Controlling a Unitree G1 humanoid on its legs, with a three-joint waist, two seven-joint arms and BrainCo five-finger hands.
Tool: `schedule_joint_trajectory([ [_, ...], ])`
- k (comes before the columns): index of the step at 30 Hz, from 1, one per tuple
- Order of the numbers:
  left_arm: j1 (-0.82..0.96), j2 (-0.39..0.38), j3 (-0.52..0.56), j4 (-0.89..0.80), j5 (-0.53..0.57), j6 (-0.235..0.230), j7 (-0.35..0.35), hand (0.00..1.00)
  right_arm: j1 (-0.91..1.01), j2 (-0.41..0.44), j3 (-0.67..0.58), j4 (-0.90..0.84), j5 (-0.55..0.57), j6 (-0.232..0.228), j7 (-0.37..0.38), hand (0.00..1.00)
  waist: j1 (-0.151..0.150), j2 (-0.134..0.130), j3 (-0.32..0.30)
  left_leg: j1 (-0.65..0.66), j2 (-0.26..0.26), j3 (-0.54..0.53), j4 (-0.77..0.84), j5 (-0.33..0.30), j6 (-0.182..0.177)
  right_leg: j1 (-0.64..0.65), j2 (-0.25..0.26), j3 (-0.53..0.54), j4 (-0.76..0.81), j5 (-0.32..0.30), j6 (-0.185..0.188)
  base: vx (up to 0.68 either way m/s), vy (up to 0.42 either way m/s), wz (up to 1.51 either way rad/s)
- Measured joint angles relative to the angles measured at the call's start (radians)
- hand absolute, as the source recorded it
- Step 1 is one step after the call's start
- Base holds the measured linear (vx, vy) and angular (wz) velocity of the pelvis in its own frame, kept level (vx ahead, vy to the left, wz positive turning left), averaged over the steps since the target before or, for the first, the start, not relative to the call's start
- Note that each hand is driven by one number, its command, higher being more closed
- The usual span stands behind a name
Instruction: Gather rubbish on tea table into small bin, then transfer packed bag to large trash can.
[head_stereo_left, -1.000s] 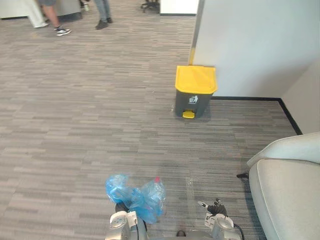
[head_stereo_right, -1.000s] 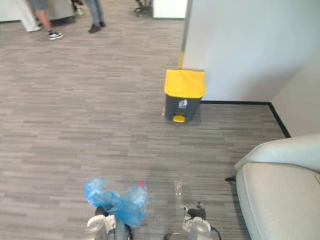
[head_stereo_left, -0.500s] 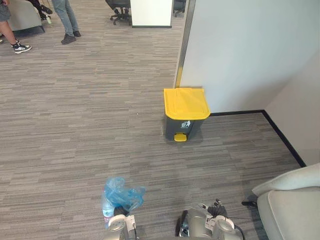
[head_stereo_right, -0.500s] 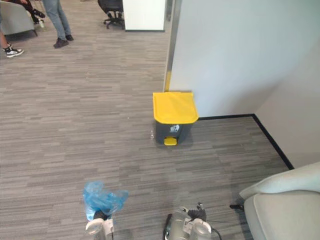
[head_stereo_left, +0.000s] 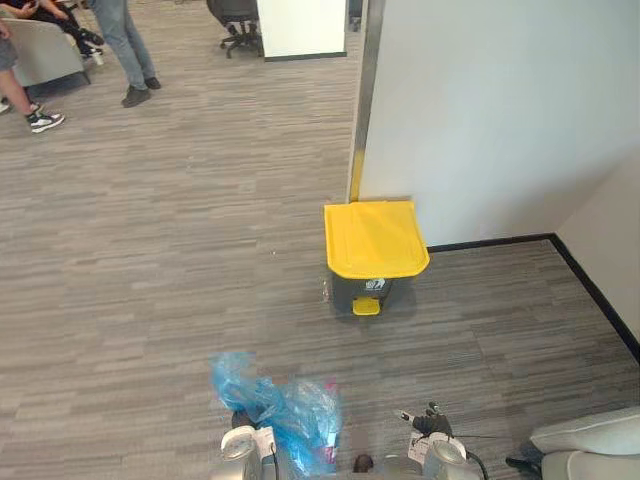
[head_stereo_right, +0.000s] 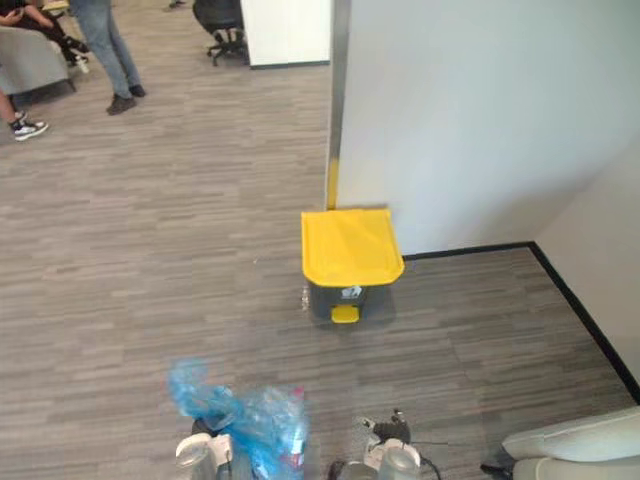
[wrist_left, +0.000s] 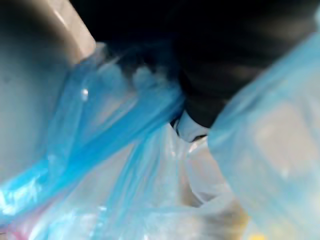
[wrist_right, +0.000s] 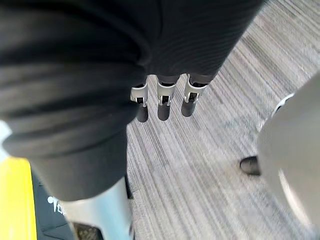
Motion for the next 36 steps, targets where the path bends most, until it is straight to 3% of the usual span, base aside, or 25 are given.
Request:
schedule_joint_trajectory([
  [1, 0.000, -0.006, -0.004, 0.008, -0.001, -0.001, 0.001, 1.00, 0.010, -0.002, -0.021, 0.004, -0.001, 0.000, -0.001, 0.00, 0.005, 0.009, -0.007, 0.021, -0.044, -0.041, -0.194, 0.176, 0.015, 0.016, -0.009, 0.032, 0.001, -0.024, 0.044, 0.46, 0.248, -0.60],
  [3, -0.007, 0.003, -0.003, 0.021, 0.002, 0.000, 0.003, 1.00, 0.022, -0.006, -0.020, 0.011, -0.002, 0.009, -0.001, 0.00, -0.002, -0.028, -0.035, 0.047, -0.090, -0.015, -0.224, 0.158, 0.038, 0.020, -0.052, 0.055, -0.006, -0.028, 0.067, 0.37, 0.194, -0.18],
  [6, -0.006, 0.001, -0.008, 0.027, 0.002, 0.003, 0.002, 1.00, 0.026, -0.005, -0.028, 0.006, -0.003, 0.011, -0.001, 0.00, 0.013, -0.038, -0.035, 0.106, -0.110, 0.047, -0.231, 0.108, 0.060, 0.006, -0.088, 0.087, 0.073, -0.030, 0.080, 0.30, 0.194, -0.50],
  [7, 0.001, 0.005, -0.020, 0.033, 0.002, 0.004, 0.003, 1.00, 0.026, -0.009, -0.013, 0.005, -0.003, 0.010, 0.003, 0.00, 0.010, -0.029, -0.036, 0.170, -0.116, 0.076, -0.262, 0.074, 0.065, -0.070, -0.100, 0.104, 0.279, -0.020, 0.125, 0.23, 0.196, -0.67],
  [9, 0.002, 0.016, -0.039, 0.041, 0.001, 0.004, 0.003, 1.00, 0.026, -0.011, -0.009, -0.006, -0.004, 0.010, 0.006, 0.00, 0.007, -0.020, -0.032, 0.216, -0.124, 0.080, -0.273, 0.052, 0.070, -0.165, -0.120, 0.108, 0.500, 0.018, 0.179, 0.23, 0.160, -0.22],
  [10, 0.005, 0.029, -0.049, 0.047, 0.000, 0.009, 0.004, 1.00, 0.029, -0.011, -0.009, -0.028, -0.004, 0.008, 0.006, 0.00, -0.013, -0.021, -0.032, 0.253, -0.128, 0.080, -0.273, 0.033, 0.075, -0.224, -0.143, 0.088, 0.643, 0.014, 0.176, 0.26, 0.098, 0.17],
  [12, 0.010, 0.041, -0.046, 0.052, 0.000, 0.009, 0.005, 1.00, 0.031, -0.012, -0.010, -0.029, -0.004, 0.007, 0.006, 0.00, -0.011, -0.026, -0.033, 0.317, -0.128, 0.077, -0.299, 0.025, 0.074, -0.273, -0.160, 0.026, 0.697, -0.027, 0.141, 0.33, 0.029, 0.18],
  [14, 0.008, 0.051, -0.046, 0.062, 0.000, 0.009, 0.005, 1.00, 0.027, -0.012, -0.011, -0.026, -0.005, 0.006, 0.006, 0.00, -0.016, -0.020, -0.033, 0.355, -0.117, 0.069, -0.333, 0.026, 0.072, -0.307, -0.153, -0.040, 0.638, -0.057, 0.115, 0.31, -0.052, 0.19],
  [15, 0.007, 0.054, -0.046, 0.067, 0.000, 0.008, 0.005, 1.00, 0.020, -0.011, -0.011, -0.023, -0.008, 0.005, 0.007, 0.00, -0.021, -0.018, -0.033, 0.365, -0.108, 0.056, -0.344, 0.026, 0.072, -0.323, -0.138, -0.076, 0.519, -0.054, 0.104, 0.30, -0.135, 0.31],
  [17, 0.008, 0.056, -0.044, 0.088, 0.000, 0.008, 0.004, 1.00, 0.013, -0.011, -0.012, -0.009, -0.013, 0.005, 0.008, 0.00, -0.030, -0.027, -0.035, 0.372, -0.107, 0.034, -0.348, 0.024, 0.069, -0.328, -0.099, -0.062, 0.291, 0.012, 0.080, 0.31, -0.186, 0.38],
  [18, 0.001, 0.066, -0.039, 0.100, 0.001, 0.007, 0.005, 1.00, 0.008, -0.015, -0.019, 0.010, -0.009, 0.005, 0.011, 0.00, -0.042, -0.042, -0.034, 0.382, -0.123, -0.004, -0.349, 0.016, 0.049, -0.301, -0.082, -0.043, 0.170, 0.120, 0.020, 0.37, -0.216, 0.20],
  [19, -0.004, 0.047, -0.032, 0.122, 0.002, 0.009, 0.002, 1.00, -0.009, -0.043, -0.030, 0.024, -0.022, 0.003, 0.011, 0.00, -0.034, 0.009, -0.027, 0.390, -0.089, -0.049, -0.362, 0.014, 0.038, -0.268, -0.046, -0.051, 0.142, 0.137, 0.016, 0.31, -0.171, 0.13],
  [21, -0.004, 0.027, -0.023, 0.129, 0.003, 0.009, 0.002, 1.00, -0.019, -0.056, -0.057, 0.047, -0.037, 0.004, 0.009, 0.00, -0.032, 0.035, -0.031, 0.402, -0.070, -0.070, -0.371, 0.029, 0.017, -0.261, -0.024, -0.058, 0.134, 0.123, 0.002, 0.28, -0.158, -0.14],
  [24, -0.011, 0.011, -0.025, 0.128, 0.020, 0.008, -0.001, 1.00, -0.007, -0.056, -0.062, 0.049, -0.039, 0.006, 0.007, 0.00, -0.043, 0.028, -0.024, 0.398, -0.052, -0.087, -0.325, 0.046, -0.006, -0.206, -0.016, -0.088, 0.096, 0.105, 0.002, 0.18, -0.115, 0.22],
  [25, -0.017, 0.007, -0.024, 0.123, 0.021, 0.008, -0.003, 1.00, 0.004, -0.053, -0.062, 0.050, -0.039, 0.006, 0.006, 0.00, -0.041, 0.013, -0.020, 0.378, -0.046, -0.090, -0.258, 0.045, -0.009, -0.171, -0.017, -0.100, 0.067, 0.101, 0.002, 0.11, -0.090, 0.52],
  [26, -0.019, 0.002, -0.025, 0.104, 0.021, 0.008, -0.008, 1.00, 0.020, -0.045, -0.059, 0.049, -0.038, 0.006, 0.004, 0.00, -0.037, -0.004, -0.021, 0.305, -0.028, -0.086, -0.086, 0.042, -0.015, -0.125, -0.018, -0.112, 0.022, 0.100, 0.001, 0.10, -0.075, 0.37],
  [28, -0.018, 0.002, -0.026, 0.089, 0.021, 0.008, -0.018, 1.00, 0.025, -0.044, -0.052, 0.046, -0.038, 0.006, 0.003, 0.00, -0.032, -0.007, -0.022, 0.233, 0.002, -0.079, 0.072, 0.051, -0.038, -0.098, -0.014, -0.115, -0.005, 0.099, -0.003, 0.09, -0.007, 0.06],
  [29, -0.012, 0.002, -0.025, 0.086, 0.021, 0.008, -0.020, 1.00, 0.029, -0.045, -0.052, 0.045, -0.037, 0.006, 0.002, 0.00, -0.029, -0.008, -0.025, 0.207, 0.032, -0.035, 0.138, 0.013, -0.037, -0.081, -0.009, -0.109, -0.023, 0.097, -0.008, 0.10, 0.040, -0.15],
  [31, -0.011, 0.002, -0.025, 0.085, 0.021, 0.009, -0.020, 1.00, 0.028, -0.045, -0.055, 0.041, -0.030, 0.006, 0.002, 0.00, -0.032, -0.004, -0.027, 0.192, 0.029, 0.014, 0.046, -0.048, -0.015, -0.070, -0.015, -0.086, -0.041, 0.104, -0.002, 0.11, 0.097, -0.26],
  [33, -0.012, 0.002, -0.027, 0.085, 0.021, 0.008, -0.019, 1.00, 0.030, -0.051, -0.057, 0.043, -0.029, 0.006, 0.002, 0.00, -0.029, 0.006, -0.034, 0.197, 0.004, -0.002, -0.175, -0.002, 0.010, -0.071, -0.018, -0.075, -0.049, 0.119, 0.021, 0.10, 0.147, -0.42],
  [34, -0.012, 0.008, -0.027, 0.094, 0.021, 0.009, -0.017, 1.00, 0.030, -0.057, -0.063, 0.048, -0.028, 0.010, 0.001, 0.00, -0.026, 0.009, -0.050, 0.221, -0.020, 0.000, -0.259, 0.040, -0.011, -0.083, -0.013, -0.028, -0.059, 0.132, 0.052, 0.10, 0.131, -0.37],
  [36, -0.014, 0.022, -0.027, 0.104, 0.022, 0.009, -0.016, 1.00, 0.032, -0.049, -0.064, 0.049, -0.029, 0.011, 0.002, 0.00, -0.022, -0.001, -0.054, 0.241, -0.039, 0.021, -0.287, 0.041, -0.008, -0.074, -0.022, -0.005, -0.092, 0.148, 0.063, 0.13, 0.189, -0.43],
])
